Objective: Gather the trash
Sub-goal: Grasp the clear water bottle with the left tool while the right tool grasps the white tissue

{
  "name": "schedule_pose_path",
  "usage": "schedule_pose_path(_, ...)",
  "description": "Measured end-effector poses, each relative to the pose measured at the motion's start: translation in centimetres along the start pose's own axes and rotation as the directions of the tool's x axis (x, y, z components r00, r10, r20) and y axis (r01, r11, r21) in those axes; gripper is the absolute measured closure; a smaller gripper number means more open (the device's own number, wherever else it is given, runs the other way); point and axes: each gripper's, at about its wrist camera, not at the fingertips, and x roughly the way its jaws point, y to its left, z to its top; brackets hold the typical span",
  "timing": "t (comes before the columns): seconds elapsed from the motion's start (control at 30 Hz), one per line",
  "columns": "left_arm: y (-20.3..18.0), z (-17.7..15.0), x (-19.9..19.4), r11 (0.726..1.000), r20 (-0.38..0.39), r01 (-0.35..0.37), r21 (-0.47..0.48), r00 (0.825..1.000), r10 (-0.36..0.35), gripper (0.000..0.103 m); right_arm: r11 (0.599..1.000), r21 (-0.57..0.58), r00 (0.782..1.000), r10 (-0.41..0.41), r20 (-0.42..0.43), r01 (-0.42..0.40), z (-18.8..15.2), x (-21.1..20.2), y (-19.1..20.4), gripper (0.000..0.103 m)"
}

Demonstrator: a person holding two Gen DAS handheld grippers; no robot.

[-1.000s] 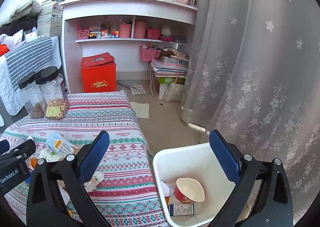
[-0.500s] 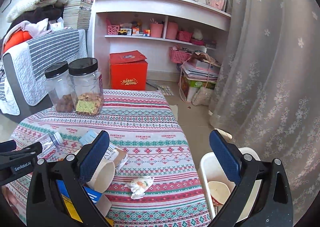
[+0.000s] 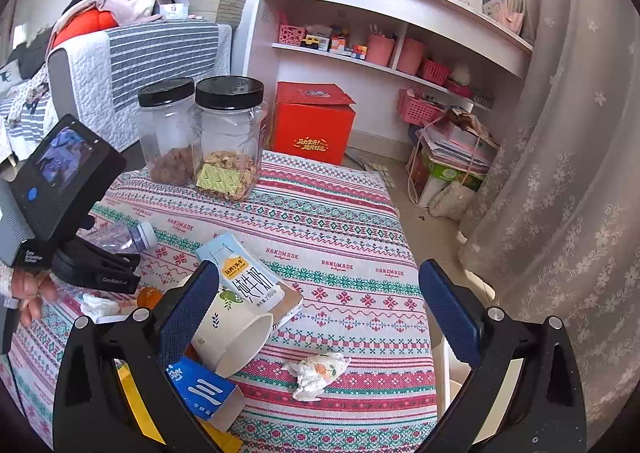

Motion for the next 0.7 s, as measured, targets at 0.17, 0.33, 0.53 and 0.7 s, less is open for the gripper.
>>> schedule_pose_path(0.17, 0.4, -0.1, 2.1, 1.0, -0.042, 0.01, -0.009, 0.999, -0.01, 0.032, 0.996, -0.043, 0.997, 0.072, -0.041, -0.074, -0.1, 0.8, 0.6, 0.007)
schedule_pose_path(0.33, 3.4, -1.1, 0.3, 0.993, 0.002, 0.038, -0.109, 0.999, -0.039, 0.036, 0.961, -0.151, 0.972, 0.22, -0.085, -0.231, -0.2, 0.7, 3.0, 0.007)
schedule_pose_path(0.53, 10.7, -4.8, -5.2, 0.92, 0.12, 0.095, -0.381, 0.991, -0.053, 0.037, 0.798, -0.449, 0.915, 0.343, -0.211, -0.403, -0.1, 0.8, 10.5, 0.007)
schedule_pose_path(0.7, 16.0, -9.3, -11.5, 0.779, 0.264, 0.213, -0.589, 0.963, -0.064, 0.038, 0.591, -0.65, 0.878, 0.292, -0.379, -0.478, -0.8, 2.4, 18.4, 0.013)
